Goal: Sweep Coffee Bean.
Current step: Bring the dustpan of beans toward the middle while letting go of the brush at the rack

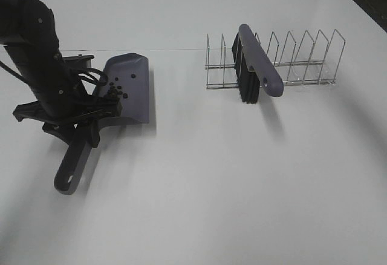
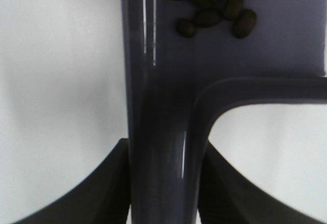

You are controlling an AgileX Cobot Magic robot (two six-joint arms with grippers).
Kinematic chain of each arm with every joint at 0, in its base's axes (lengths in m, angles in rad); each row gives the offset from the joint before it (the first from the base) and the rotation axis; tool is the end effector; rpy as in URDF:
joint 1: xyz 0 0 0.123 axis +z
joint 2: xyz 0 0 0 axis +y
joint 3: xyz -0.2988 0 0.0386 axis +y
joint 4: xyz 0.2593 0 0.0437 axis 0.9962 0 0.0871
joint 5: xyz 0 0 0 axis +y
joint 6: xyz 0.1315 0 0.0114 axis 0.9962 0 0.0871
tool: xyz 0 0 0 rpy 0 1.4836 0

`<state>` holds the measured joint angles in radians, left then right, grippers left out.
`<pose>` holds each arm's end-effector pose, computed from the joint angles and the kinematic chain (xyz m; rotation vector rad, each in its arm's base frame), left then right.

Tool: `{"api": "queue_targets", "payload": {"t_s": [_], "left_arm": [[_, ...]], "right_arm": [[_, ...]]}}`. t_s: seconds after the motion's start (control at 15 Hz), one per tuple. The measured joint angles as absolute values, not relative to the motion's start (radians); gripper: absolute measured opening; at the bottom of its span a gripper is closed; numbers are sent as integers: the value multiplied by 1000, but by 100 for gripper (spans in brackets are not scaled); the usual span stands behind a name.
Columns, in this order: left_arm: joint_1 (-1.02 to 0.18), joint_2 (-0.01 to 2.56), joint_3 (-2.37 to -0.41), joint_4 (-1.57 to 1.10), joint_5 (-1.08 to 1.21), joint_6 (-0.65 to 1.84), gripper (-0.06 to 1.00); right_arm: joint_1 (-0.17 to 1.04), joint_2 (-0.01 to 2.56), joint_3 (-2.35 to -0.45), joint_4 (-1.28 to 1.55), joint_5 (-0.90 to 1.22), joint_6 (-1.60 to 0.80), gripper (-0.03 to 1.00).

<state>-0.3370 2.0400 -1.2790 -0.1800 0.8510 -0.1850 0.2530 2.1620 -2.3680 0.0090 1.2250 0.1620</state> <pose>0.3664 -0.1472 0.0943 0.0567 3.1242 -0.2272 0.5052 0.1318 0.3394 -0.1139 2.5095 0.1829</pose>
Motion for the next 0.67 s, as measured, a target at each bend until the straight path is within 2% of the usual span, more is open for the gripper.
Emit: {"api": "queue_targets", "payload": {"t_s": [0.47,0.53,0.67], "left_arm": [[-337,2104,-1283,-203,802,-166,34],[-337,2113,-1283,-205,801,-163,36],[-337,2120,-1284,-217,801,-153,49]], "right_arm": [[253,2160,-2368,10,1225,161,77],[253,2160,-2368,10,1225,161,77],[253,2160,-2368,10,1225,161,77]]}}
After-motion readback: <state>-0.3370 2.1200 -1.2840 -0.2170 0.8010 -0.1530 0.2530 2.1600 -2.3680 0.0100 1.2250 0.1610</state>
